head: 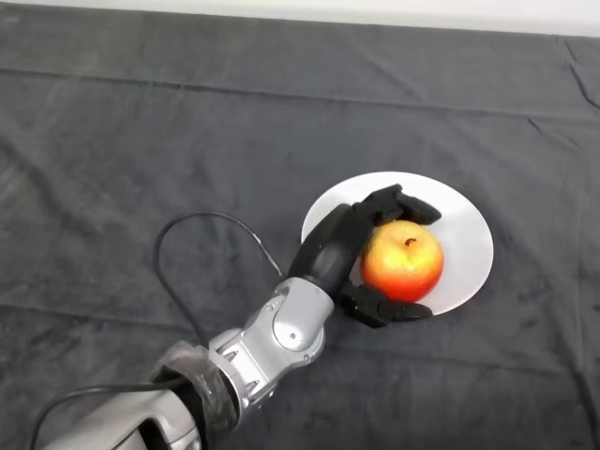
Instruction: Move the apple to the plate
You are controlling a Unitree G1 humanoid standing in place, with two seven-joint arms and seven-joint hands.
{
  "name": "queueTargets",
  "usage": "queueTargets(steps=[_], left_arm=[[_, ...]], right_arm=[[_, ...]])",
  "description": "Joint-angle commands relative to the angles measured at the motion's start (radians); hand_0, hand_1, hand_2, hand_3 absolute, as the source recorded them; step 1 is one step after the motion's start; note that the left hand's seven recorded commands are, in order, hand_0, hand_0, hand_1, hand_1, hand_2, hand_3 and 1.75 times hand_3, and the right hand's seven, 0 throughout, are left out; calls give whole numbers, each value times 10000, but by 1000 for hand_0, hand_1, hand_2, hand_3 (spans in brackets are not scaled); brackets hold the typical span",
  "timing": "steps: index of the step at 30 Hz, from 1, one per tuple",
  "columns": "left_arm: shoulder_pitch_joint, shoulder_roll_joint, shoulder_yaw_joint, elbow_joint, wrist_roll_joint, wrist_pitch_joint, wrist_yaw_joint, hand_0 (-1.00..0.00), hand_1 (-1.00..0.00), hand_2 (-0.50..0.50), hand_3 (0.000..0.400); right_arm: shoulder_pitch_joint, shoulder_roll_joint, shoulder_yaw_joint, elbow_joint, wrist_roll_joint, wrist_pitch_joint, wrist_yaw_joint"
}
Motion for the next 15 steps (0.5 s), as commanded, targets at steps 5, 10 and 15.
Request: queueTargets(steps=[5, 10, 15], left_arm=[[-676, 143, -243, 389, -163, -62, -183, 0, 0, 0, 0], [-711, 292, -107, 425, -126, -183, -197, 0, 0, 0, 0], [-674, 643, 276, 492, -40, -524, -288, 0, 0, 0, 0]], right_arm=[[-70, -275, -140, 138, -21, 41, 7], [-75, -279, -141, 150, -23, 39, 14], [-77, -282, -142, 159, -25, 37, 20]])
